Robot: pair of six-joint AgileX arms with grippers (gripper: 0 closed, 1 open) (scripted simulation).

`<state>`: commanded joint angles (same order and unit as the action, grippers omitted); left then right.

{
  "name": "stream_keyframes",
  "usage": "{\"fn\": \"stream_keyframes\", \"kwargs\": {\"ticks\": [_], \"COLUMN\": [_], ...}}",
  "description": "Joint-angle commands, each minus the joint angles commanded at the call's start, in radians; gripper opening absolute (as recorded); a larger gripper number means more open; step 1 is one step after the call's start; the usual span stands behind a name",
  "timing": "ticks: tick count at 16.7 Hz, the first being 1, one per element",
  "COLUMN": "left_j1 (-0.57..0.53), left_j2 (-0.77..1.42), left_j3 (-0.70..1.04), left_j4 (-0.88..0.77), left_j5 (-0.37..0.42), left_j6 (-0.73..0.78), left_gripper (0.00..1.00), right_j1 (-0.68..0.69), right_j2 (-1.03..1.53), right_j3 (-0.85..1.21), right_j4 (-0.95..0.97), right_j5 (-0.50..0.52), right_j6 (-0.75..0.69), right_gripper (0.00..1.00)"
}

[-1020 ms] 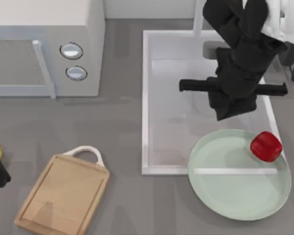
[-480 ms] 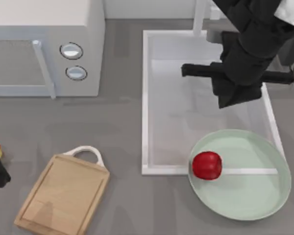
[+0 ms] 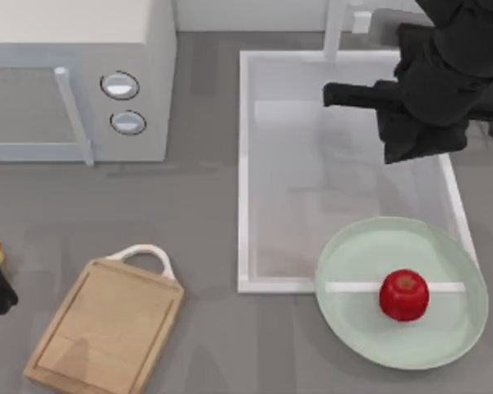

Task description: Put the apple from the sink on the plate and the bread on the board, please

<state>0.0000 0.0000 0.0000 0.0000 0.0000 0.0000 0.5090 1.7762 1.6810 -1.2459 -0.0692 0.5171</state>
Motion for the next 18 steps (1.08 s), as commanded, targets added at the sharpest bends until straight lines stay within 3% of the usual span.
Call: {"fn": "stream_keyframes", "kwargs": {"ticks": [18], "left_j1": [0.000], "left_j2": [0.000], "left_j3": [0.000], "left_j4": [0.000], "left_j5": [0.000], "left_j6": [0.000], "left_gripper": [1.00], "right_j1": [0.005], "right_j2": [-0.023], "right_j3": [-0.252], "right_j4": [0.019], "right_j5": [0.067], "right_j6": [0.009], "right_gripper": [0.00]}}
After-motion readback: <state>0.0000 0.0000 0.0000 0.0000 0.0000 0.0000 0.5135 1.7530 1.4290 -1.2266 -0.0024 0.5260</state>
